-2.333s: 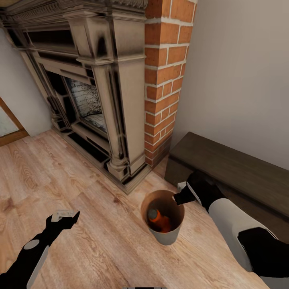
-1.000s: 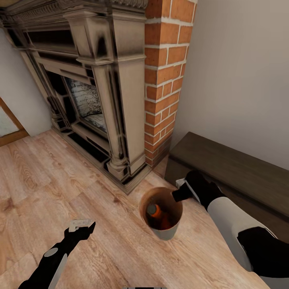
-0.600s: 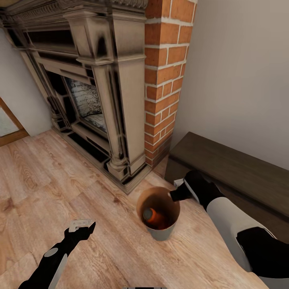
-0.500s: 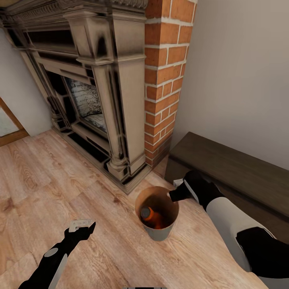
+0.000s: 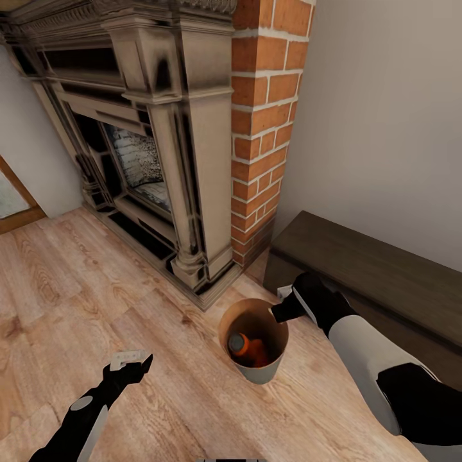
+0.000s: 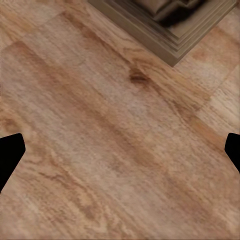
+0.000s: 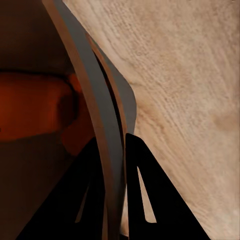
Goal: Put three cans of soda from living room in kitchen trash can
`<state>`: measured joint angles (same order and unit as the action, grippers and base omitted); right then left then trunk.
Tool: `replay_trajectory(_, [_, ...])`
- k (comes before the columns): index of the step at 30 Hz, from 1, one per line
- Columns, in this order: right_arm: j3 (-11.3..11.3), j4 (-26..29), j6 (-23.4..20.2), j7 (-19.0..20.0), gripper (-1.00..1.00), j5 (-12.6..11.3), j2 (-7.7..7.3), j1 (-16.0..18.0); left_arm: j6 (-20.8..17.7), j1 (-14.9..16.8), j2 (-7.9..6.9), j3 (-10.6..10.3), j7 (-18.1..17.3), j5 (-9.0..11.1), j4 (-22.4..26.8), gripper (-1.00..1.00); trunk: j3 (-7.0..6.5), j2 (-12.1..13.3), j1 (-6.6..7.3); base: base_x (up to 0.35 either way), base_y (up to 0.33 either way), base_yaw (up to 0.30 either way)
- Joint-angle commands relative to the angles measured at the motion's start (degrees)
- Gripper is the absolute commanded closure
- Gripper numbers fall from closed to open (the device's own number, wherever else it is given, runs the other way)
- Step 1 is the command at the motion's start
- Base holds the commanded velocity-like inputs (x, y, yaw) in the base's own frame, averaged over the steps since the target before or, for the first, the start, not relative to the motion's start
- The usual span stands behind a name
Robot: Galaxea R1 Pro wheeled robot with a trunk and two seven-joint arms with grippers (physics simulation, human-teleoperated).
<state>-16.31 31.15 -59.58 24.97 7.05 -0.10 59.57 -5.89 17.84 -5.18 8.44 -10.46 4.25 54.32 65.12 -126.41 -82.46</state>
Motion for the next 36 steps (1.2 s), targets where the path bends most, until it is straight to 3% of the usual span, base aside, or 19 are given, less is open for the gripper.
replay_trajectory(1, [0.17,0.01,-0.42,0.43,1.0,-2.42,0.02,0.0,0.0,0.0,0.0,0.0,0.0,0.01,0.01,-1.0,-0.01,0.0,0.0,0.029,0.084,0.0])
replay_trajectory(9, [0.37,0.39,-0.42,0.5,1.0,-3.0,0.03,-0.07,-0.07,0.0,-0.02,0.04,-0.08,0.05,0.33,-1.0,-0.01,0.0,0.0,0.091,0.199,0.0])
replay_trajectory(20, [1.51,0.59,-0.42,0.76,1.0,-3.01,-0.24,-0.19,-0.16,0.0,-0.01,0.17,-2.79,0.06,0.53,-1.0,-0.01,0.0,0.0,0.117,0.26,0.0])
replay_trajectory(36, [1.7,0.92,-0.42,0.64,1.0,-2.92,-0.26,-3.28,-0.87,0.0,-0.01,0.17,-3.16,0.06,0.55,-1.0,-0.01,0.0,0.0,0.012,0.31,0.0])
